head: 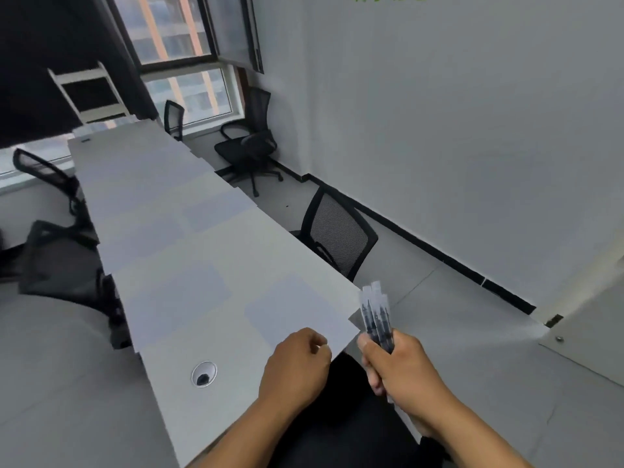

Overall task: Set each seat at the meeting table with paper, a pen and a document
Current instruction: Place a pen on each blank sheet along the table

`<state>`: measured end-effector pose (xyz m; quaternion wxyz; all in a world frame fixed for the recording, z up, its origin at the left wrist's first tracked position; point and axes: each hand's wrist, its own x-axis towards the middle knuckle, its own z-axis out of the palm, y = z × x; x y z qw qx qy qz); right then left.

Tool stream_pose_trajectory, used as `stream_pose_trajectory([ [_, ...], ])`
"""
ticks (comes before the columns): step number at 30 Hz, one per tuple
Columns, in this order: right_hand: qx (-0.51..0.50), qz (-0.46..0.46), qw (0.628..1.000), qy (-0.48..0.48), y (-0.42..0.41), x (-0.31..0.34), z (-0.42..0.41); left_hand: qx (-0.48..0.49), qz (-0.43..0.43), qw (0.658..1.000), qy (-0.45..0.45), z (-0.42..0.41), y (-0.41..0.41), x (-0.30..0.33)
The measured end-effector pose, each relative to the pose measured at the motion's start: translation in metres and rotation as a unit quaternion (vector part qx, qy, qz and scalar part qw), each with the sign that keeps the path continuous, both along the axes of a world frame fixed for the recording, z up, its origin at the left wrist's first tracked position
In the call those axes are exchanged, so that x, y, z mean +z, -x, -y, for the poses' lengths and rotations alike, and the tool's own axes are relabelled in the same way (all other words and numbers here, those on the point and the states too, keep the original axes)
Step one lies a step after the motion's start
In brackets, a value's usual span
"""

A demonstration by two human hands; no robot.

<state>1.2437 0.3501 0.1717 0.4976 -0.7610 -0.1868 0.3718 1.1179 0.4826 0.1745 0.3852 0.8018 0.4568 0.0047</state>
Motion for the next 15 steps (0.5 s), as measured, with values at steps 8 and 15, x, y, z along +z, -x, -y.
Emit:
stream_pose_trajectory([
  [8,0.117,-0.079,0.990,0.020,-0.035,-0.060,-0.053,0.163,0.056,0.983,0.065,-0.018,-0.012,-0.041],
  [15,0.154,-0.100,0.983,0.017,-0.032,-0.096,-0.087,0.259,0.157,0.940,0.158,-0.048,-0.022,-0.075],
])
